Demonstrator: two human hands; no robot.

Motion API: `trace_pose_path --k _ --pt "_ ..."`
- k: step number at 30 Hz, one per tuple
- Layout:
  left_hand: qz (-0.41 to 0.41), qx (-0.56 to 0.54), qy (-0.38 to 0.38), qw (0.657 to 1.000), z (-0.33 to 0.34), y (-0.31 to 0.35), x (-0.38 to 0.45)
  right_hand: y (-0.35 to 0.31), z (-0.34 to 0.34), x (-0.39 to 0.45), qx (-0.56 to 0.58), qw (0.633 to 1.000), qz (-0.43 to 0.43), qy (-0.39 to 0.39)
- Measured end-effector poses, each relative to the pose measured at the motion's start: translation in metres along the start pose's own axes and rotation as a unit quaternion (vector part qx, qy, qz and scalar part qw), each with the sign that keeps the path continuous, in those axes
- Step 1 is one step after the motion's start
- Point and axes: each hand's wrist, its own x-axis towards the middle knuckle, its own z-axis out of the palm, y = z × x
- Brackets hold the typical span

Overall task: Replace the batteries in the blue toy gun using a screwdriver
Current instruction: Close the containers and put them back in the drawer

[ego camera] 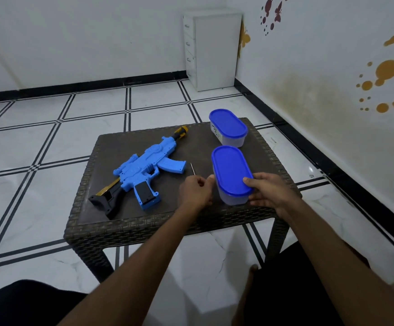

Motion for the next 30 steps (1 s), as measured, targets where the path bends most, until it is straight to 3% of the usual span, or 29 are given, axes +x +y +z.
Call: trace_pose_path --k 2,4,6,13,17,22,24,27,30 --pt "0.09 0.192 0.05 0.976 -0.009 -0.009 0.006 0.002 0.001 0.0 -0.017 0.999 -0.006 0.028" --pt "0.133 0.315 0.077 0.936 -0.014 -0.019 0.014 0.003 0.001 0.001 -0.028 0.998 -0.018 0.046" --pt "0.13 0.356 0.075 0.922 -0.015 -0.022 0.018 0.003 0.002 0.002 -0.041 0.997 -0.028 0.053" --pt "0.079 0.384 0.014 0.92 -0.008 0.004 0.027 -0.004 0.006 0.001 -0.055 0.998 -0.022 0.037" --pt "0.039 0.349 -0.047 0.935 -0.01 0.01 0.024 -0.004 0.005 0.003 -0.05 0.998 -0.017 0.021" --pt "-0.066 0.162 -0.092 0.98 -0.023 0.005 0.016 -0.006 0.005 0.005 -0.031 0.999 -0.01 0.014" --pt "-0.066 0.105 -0.074 0.99 -0.025 0.0 0.011 -0.008 0.006 0.003 -0.035 0.999 -0.008 0.013" --pt "-0.017 0.111 -0.015 0.994 -0.028 -0.005 0.005 -0.012 0.011 0.0 -0.018 1.0 -0.004 0.004" --pt "-0.068 -0.004 -0.011 0.998 -0.034 -0.001 -0.001 -0.013 0.018 -0.005 0.01 1.0 -0.006 -0.006"
